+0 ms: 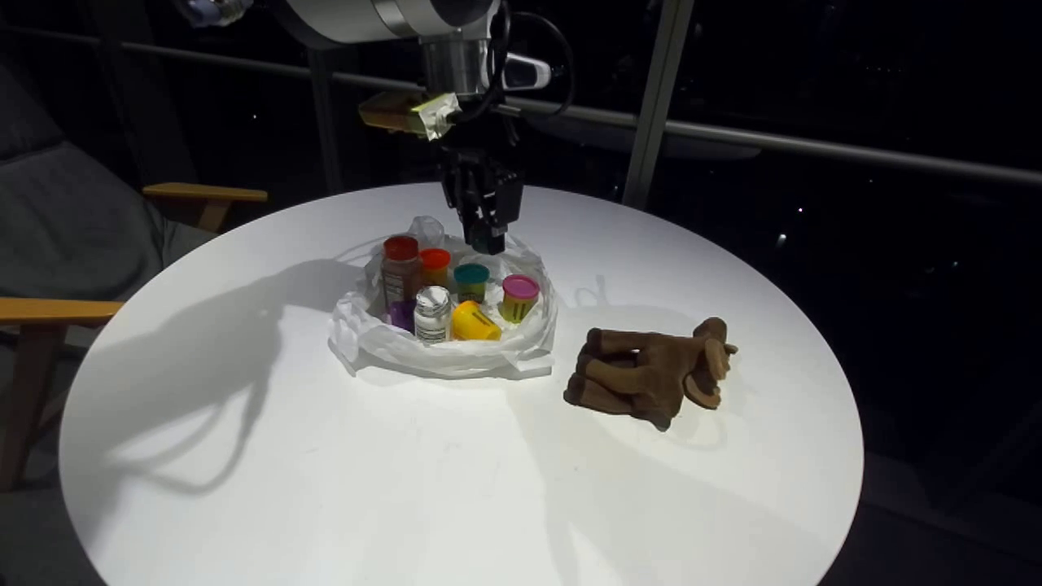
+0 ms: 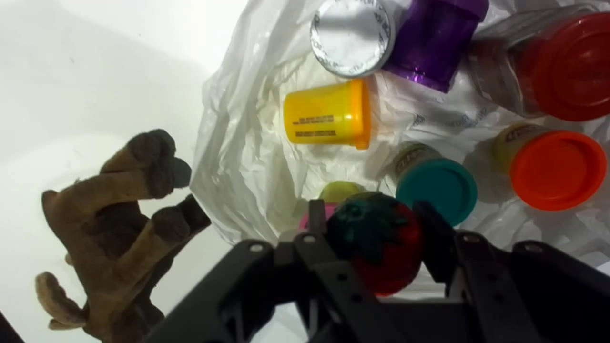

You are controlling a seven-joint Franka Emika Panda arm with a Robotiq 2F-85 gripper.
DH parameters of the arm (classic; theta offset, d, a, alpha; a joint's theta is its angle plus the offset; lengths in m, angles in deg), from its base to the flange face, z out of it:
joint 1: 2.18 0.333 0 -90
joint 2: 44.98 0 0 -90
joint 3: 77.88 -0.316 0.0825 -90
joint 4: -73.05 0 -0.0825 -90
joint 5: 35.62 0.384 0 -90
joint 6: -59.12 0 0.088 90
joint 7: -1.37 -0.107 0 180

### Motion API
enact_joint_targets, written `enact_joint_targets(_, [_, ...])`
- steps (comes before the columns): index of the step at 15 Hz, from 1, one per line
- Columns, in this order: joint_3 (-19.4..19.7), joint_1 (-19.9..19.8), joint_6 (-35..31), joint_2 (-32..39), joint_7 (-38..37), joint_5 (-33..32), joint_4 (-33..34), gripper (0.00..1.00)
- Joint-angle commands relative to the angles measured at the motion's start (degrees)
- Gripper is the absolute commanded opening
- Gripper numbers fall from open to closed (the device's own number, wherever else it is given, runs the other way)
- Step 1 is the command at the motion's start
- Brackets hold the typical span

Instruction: Place the containers and strawberry toy in the white plastic

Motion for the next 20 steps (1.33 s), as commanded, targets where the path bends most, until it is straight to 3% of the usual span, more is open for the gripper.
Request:
enact_joint_targets(1, [-2.6,-2.4,5.6,-1.3,1.7,2.4,0.4,0.23])
enact_joint_targets(2, [-2.9,-2.8,6.2,-0.8,1.9,2.5,0.7,0.23])
enact_joint_targets(3, [-3.1,-3.1,5.7,-0.5,1.7,2.6,0.8,0.73])
enact_joint_targets(4, [-3.2,-3.1,5.2,-0.4,1.4,2.3,0.7,0.74])
enact_joint_targets(7, [-3.8,-3.3,4.8,-2.0,1.5,2.6,0.6,0.96])
enact_joint_targets(10, [-3.4,-2.0,5.4,-6.8,0.0,0.9,-0.1,1.0])
enact_joint_targets(15, [-5.9,-1.4,24.7,-16.9,2.8,-1.0,0.3,1.0])
enact_joint_targets(20, [-10.0,-0.4,35.9,-24.3,1.8,-6.7,-1.5,1.0])
